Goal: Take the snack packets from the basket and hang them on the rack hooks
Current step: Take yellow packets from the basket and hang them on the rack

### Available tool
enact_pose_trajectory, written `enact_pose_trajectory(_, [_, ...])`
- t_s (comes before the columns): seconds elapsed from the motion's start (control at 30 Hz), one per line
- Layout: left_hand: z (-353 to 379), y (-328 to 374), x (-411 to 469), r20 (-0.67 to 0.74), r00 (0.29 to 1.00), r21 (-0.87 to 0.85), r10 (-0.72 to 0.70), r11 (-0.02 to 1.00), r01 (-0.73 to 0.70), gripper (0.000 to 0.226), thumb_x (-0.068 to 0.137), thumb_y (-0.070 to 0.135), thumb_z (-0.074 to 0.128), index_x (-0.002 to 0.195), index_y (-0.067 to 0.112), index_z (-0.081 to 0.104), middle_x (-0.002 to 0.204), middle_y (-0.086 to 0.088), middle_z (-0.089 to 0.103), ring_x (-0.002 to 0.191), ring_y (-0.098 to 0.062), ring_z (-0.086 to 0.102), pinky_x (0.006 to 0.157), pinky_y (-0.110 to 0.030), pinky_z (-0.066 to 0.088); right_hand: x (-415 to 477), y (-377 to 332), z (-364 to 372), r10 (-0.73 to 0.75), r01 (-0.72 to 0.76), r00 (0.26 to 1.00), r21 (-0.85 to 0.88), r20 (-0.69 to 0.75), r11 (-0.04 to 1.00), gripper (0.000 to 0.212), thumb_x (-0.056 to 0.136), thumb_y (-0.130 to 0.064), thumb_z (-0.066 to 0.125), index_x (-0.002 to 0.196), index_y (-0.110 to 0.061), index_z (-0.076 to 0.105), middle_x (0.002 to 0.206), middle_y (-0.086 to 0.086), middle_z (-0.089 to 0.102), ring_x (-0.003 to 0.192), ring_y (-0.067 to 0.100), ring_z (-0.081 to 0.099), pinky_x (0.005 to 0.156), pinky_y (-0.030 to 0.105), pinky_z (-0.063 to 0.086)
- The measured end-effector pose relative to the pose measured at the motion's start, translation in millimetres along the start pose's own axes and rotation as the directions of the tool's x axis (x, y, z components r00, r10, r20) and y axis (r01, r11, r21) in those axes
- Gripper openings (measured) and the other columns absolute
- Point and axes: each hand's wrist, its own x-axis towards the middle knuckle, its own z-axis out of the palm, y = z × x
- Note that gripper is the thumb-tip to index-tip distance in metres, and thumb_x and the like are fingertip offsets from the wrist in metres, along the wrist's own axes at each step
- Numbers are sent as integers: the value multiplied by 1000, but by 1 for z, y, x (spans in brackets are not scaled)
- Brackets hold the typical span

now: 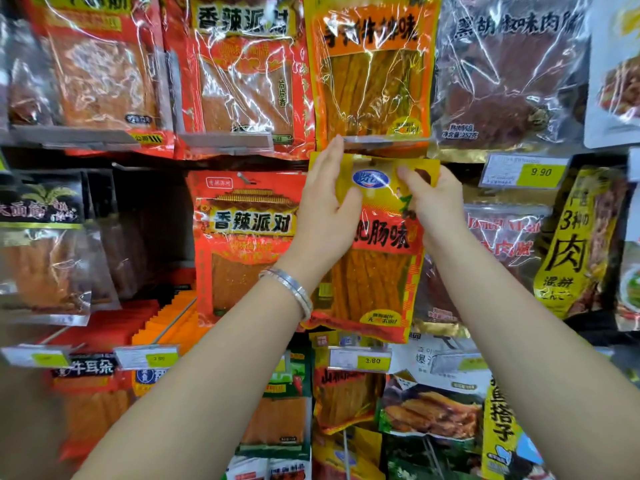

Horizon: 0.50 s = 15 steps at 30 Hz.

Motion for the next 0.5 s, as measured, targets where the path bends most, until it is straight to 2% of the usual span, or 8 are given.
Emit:
enact_pose_trajectory(0.1, [1, -2, 2, -1, 1000, -7, -3, 1000, 3, 62, 93, 14, 43, 150, 25, 21, 143, 17, 26, 121, 28, 11, 111, -23, 18, 6, 2, 2, 15, -15, 1000, -68, -7, 998, 11, 80, -30, 68, 75, -22, 64, 82, 4, 66, 77, 21, 63, 75, 44, 53])
enact_pose_trajectory(0.17, [1, -4, 1, 7, 1000, -17, 2, 1000, -2, 62, 92, 14, 42, 149, 25, 22, 138, 22, 24, 117, 35, 9, 112, -24, 19, 8, 5, 0, 19, -21, 1000, -99, -20, 995, 12, 80, -31, 68, 75, -21, 63, 80, 1, 67, 76, 19, 63, 73, 43, 53])
enact_pose_trajectory(0.23, [-1, -6, 1, 17, 1000, -33, -3, 999, 3, 62, 92, 13, 42, 149, 25, 24, 137, 25, 23, 125, 25, 15, 113, -25, 22, 9, 9, -2, 13, -18, 999, -138, -34, 990, 14, 79, -32, 68, 69, -25, 62, 72, -6, 66, 68, 13, 62, 63, 35, 49])
enact_pose_trajectory(0.3, [-2, -6, 2, 33, 999, -39, -9, 999, 10, 62, 92, 13, 42, 149, 27, 23, 134, 33, 21, 133, 13, 19, 113, -26, 26, 11, 13, -3, 17, -22, 999, -179, -30, 984, 15, 80, -33, 67, 68, -26, 61, 72, -7, 66, 69, 14, 63, 63, 30, 48])
enact_pose_trajectory(0.4, [-3, -6, 1, 40, 999, -45, -8, 999, 10, 62, 92, 14, 42, 149, 27, 22, 136, 31, 21, 132, 16, 18, 115, -29, 27, 17, 17, 3, -46, 34, 998, -312, -32, 950, 13, 85, -34, 63, 78, -24, 61, 80, -6, 64, 78, 18, 60, 64, 27, 43])
enact_pose_trajectory(0.5, [-3, -6, 0, 37, 999, -53, -8, 999, 10, 63, 91, 13, 41, 150, 25, 21, 139, 25, 21, 139, 4, 18, 116, -37, 26, 19, 23, 8, -117, 96, 993, -476, -15, 874, 15, 89, -37, 56, 95, -23, 54, 81, -12, 56, 79, 16, 54, 59, 27, 33])
